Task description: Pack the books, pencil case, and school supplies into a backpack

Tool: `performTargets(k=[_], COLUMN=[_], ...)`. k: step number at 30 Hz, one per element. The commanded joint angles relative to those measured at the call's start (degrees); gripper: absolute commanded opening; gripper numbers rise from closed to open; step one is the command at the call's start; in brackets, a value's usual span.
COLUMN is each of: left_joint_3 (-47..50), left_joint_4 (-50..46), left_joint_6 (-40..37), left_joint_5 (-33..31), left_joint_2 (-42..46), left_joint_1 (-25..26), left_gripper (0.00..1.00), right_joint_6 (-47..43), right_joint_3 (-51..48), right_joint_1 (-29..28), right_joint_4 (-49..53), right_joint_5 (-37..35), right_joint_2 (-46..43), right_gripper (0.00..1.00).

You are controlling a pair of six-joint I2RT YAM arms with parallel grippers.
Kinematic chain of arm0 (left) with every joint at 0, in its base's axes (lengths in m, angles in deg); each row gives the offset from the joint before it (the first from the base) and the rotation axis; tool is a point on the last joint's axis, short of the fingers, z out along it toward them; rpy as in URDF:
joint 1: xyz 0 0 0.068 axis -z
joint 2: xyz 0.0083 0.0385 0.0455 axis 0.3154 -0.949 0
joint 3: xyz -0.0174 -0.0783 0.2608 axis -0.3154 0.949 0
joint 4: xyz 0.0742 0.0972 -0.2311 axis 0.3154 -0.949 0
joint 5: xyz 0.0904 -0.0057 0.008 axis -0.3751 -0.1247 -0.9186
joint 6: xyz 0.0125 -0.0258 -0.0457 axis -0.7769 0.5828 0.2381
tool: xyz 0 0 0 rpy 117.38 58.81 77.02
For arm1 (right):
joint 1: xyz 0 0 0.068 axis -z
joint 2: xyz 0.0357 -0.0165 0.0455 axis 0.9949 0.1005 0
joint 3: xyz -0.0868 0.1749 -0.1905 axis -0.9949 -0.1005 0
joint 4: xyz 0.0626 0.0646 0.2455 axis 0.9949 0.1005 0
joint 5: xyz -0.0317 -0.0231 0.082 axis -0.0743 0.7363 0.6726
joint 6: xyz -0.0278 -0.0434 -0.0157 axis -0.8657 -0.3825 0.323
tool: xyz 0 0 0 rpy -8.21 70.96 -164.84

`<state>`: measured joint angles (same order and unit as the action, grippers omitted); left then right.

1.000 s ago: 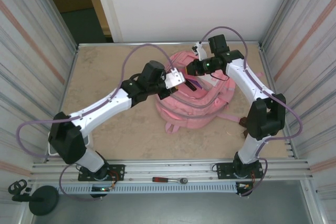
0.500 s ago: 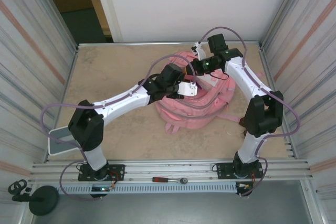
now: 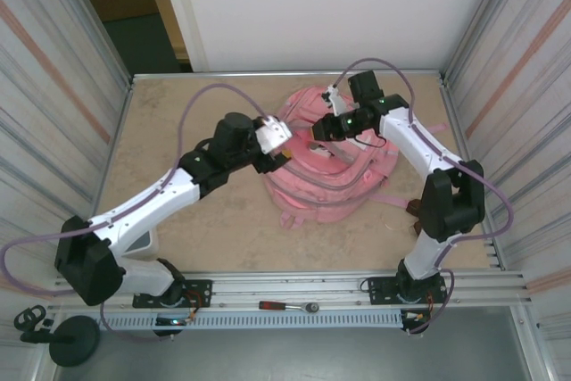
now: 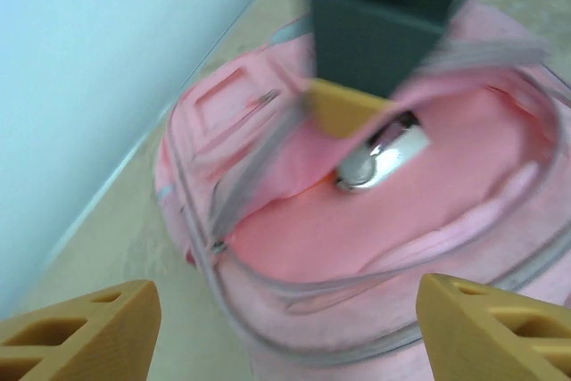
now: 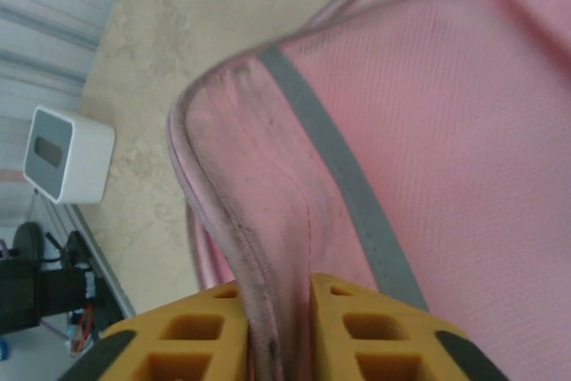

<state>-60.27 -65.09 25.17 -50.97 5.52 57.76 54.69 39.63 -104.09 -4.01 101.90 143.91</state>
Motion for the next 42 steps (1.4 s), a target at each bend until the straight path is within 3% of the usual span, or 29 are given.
performTargets(k=[1, 4, 9, 11, 14, 17, 20, 24, 31, 36, 42], left_joint_3=[1.27, -0.49, -7.84, -12.56, -16.31, -17.08, -17.89, -11.53, -1.09, 4.63, 4.52], left_joint_4=[-1.11, -3.3, -6.35, -9.37, -9.01, -6.84, -9.42, -5.27, 1.19, 5.05, 4.89], left_joint_6=[23.01, 31.47, 32.35, 32.55, 34.78, 36.34, 36.07, 36.39, 39.57, 42.74, 43.79], left_joint_5=[2.07, 7.35, 9.7, 9.92, 13.44, 17.15, 16.73, 19.31, 22.02, 20.0, 18.01], left_joint_2=[0.39, -1.3, -9.19, -14.74, -21.02, -25.41, -28.91, -27.98, -26.17, -22.37, -19.25], left_joint_1=[-4.77, -8.67, -9.23, -9.23, -9.29, -9.38, -9.32, -9.32, -6.54, -1.0, 6.38], left_gripper=[0.76, 0.77, 0.79, 0.79, 0.79, 0.78, 0.72, 0.67, 0.65, 0.65, 0.66], right_joint_6=[1.85, 2.93, 6.26, 10.26, 15.39, 18.57, 17.39, 16.62, 12.38, 8.29, 3.35], right_joint_3=[-6.25, -12.16, -22.94, -25.92, -29.7, -31.41, -31.48, -31.91, -24.78, -14.69, 0.14], right_joint_1=[-1.83, -2.01, 4.56, 9.63, 11.6, 11.25, 10.89, 10.89, 9.81, 7.33, 4.15], right_joint_4=[-2.42, -4.49, -9.71, -12.17, -18.17, -22.72, -22.68, -24.12, -22.25, -17.93, -10.22], right_joint_5=[-1.75, -3.29, -8.58, -10.17, -10.49, -11.14, -15.33, -15.73, -11.42, -9.26, -9.63], right_joint_2=[-5.84, -11.25, -22.48, -23.82, -23.24, -20.23, -16.79, -13.92, -5.19, 2.98, 12.08], right_gripper=[0.3, 0.43, 0.52, 0.54, 0.6, 0.58, 0.53, 0.47, 0.39, 0.35, 0.37])
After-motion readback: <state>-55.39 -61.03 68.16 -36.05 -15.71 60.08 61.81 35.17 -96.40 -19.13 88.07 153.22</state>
